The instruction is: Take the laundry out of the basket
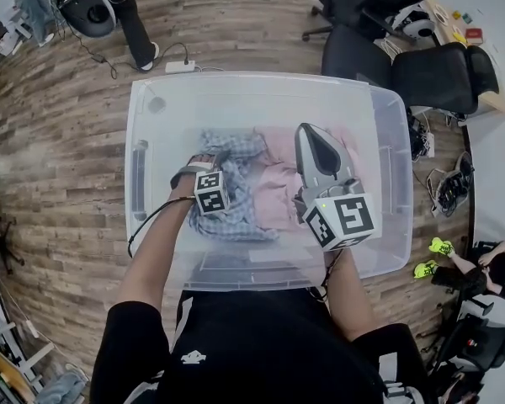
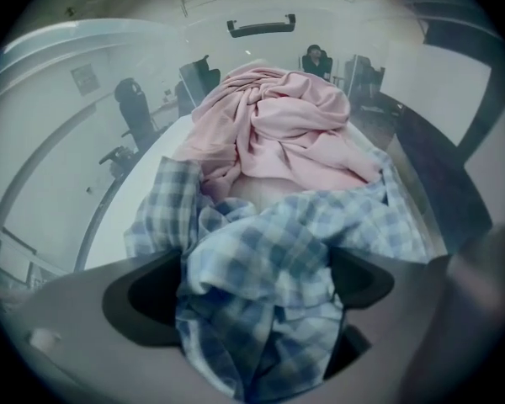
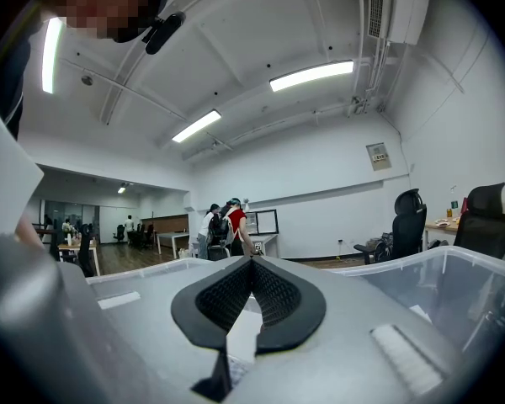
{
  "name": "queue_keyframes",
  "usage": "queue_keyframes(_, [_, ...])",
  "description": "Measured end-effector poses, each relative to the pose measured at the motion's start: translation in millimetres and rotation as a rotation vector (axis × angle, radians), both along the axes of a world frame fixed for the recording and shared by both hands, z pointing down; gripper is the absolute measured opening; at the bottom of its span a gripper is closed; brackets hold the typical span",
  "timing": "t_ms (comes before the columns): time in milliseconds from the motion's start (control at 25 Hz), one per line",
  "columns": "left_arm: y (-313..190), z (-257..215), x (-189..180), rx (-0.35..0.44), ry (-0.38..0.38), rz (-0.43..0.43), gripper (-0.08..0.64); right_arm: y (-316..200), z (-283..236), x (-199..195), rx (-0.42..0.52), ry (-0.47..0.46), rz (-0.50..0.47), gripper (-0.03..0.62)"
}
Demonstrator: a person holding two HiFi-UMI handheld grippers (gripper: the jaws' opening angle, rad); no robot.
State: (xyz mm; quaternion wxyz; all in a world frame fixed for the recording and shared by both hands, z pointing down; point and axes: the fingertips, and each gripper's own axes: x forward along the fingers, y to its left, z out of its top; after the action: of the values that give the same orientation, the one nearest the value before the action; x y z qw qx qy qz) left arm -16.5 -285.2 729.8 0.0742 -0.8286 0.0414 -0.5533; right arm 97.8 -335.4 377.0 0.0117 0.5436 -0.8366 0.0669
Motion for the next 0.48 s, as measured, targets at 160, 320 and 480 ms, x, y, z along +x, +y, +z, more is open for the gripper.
queue_keyframes(160, [-15, -4, -2, 0.068, -0.009, -0.077, 0.317, -2, 3, 2, -0.008, 0.007, 0.005, -0.002])
queue_keyframes(320, [-18, -5, -4, 0.115, -0.023, -0.114, 0.239, -2, 3, 4, -0.01, 0.006, 0.006, -0.002])
queue_keyframes(480, [-18, -14, -5, 0.094, 0.0, -0.205, 0.177, -1, 3, 4, -0.01, 0.008, 0.003, -0.001])
